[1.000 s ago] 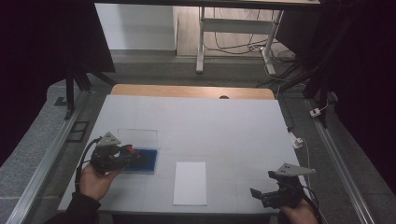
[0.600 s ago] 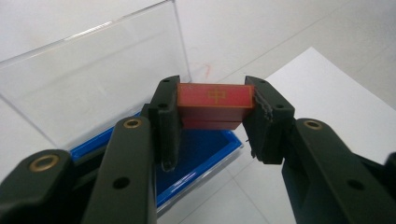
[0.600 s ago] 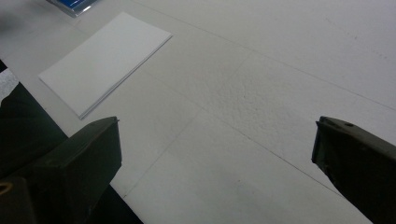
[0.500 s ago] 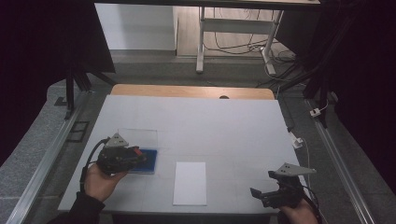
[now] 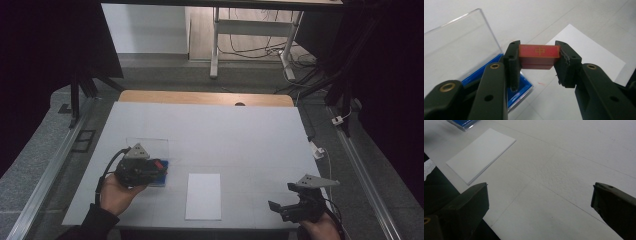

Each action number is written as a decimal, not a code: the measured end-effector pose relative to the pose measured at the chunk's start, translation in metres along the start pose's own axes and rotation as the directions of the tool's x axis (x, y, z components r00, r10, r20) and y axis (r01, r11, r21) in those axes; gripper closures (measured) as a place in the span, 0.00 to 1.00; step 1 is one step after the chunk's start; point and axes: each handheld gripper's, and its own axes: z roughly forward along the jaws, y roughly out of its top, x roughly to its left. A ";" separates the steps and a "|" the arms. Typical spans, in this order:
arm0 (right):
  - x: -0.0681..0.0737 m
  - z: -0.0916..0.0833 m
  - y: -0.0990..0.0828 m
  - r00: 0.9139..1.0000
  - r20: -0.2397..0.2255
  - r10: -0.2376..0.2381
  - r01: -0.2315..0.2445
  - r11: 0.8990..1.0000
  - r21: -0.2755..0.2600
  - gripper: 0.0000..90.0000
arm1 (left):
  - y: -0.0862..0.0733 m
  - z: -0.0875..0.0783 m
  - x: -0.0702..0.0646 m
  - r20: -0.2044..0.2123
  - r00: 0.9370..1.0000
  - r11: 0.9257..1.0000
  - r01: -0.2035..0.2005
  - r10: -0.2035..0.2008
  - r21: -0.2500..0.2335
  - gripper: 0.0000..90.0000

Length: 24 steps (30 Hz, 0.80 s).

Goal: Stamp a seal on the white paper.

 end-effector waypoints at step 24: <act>0.000 0.000 0.000 1.000 0.005 0.002 -0.002 1.000 0.009 0.02 | 0.023 0.031 -0.027 0.085 0.994 0.997 -0.077 0.075 0.020 0.65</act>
